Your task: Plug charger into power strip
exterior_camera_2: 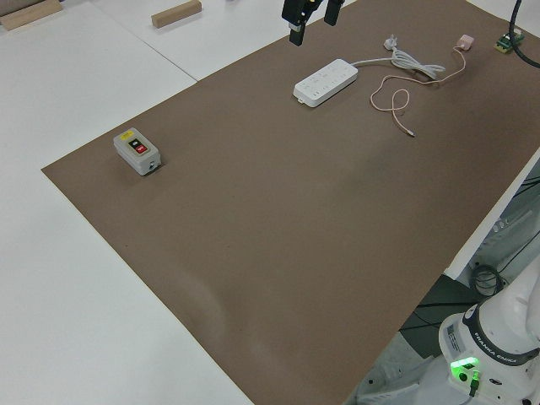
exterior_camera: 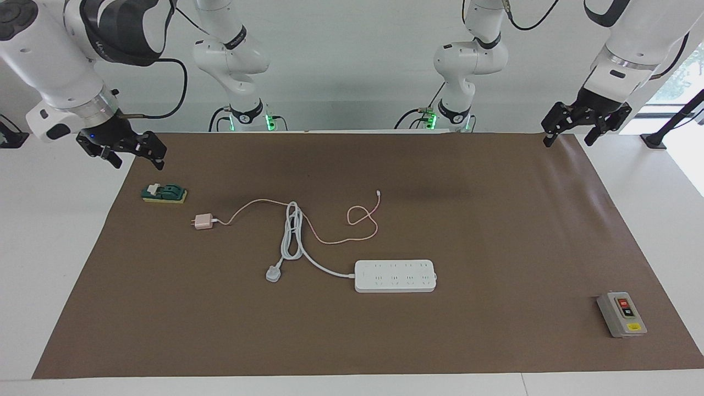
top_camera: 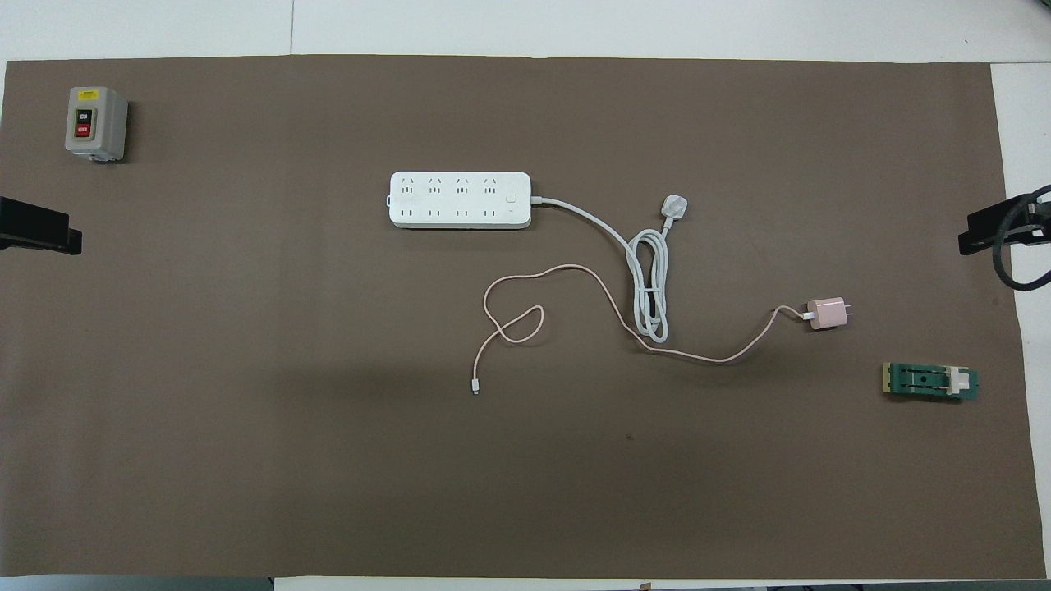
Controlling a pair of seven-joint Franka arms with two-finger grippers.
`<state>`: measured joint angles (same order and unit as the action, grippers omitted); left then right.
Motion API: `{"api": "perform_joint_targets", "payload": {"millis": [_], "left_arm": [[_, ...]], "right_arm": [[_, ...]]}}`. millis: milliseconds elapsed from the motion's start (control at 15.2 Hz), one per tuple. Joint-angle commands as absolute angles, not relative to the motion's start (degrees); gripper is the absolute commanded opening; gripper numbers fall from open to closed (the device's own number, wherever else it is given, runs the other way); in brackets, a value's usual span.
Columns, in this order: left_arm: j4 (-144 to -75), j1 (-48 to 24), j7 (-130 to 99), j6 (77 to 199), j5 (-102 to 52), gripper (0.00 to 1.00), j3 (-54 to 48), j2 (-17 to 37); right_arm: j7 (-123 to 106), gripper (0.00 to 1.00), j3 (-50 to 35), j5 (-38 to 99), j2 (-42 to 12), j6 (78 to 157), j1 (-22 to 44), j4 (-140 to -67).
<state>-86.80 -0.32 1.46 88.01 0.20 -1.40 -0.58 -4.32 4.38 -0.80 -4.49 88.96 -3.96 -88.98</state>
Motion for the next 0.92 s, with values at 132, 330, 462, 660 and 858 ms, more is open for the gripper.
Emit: {"api": "perform_joint_targets", "payload": {"millis": [132, 330, 462, 660, 858], "left_arm": [[-87.28, -0.88, 0.97, 88.15, 1.05, 1.0, -1.67, -0.44], [-87.28, -0.7, 0.88, 88.42, 1.05, 1.0, -1.67, -0.18], [-87.19, -0.09, 0.79, 88.86, 0.97, 1.0, -1.67, 0.0], [-86.84, 0.18, 0.88, 89.03, 0.97, 1.0, -1.32, 0.61], [-86.92, 0.18, 1.05, 89.12, 1.05, 1.0, -1.23, 1.4]], "right_arm": [[-5.27, 1.0, 4.39, -0.7, -4.57, 89.74, -3.87, -88.77], [-4.92, 1.0, 4.39, -0.7, -4.22, 89.56, -3.87, -89.21], [-5.18, 1.0, 4.48, -0.09, -4.04, 89.3, -4.13, -89.21], [-5.1, 1.0, 2.82, 0.09, -3.96, 88.51, -3.96, -89.21], [-4.75, 1.0, 3.6, 0.61, -3.78, 89.03, -4.57, -89.91]]}}
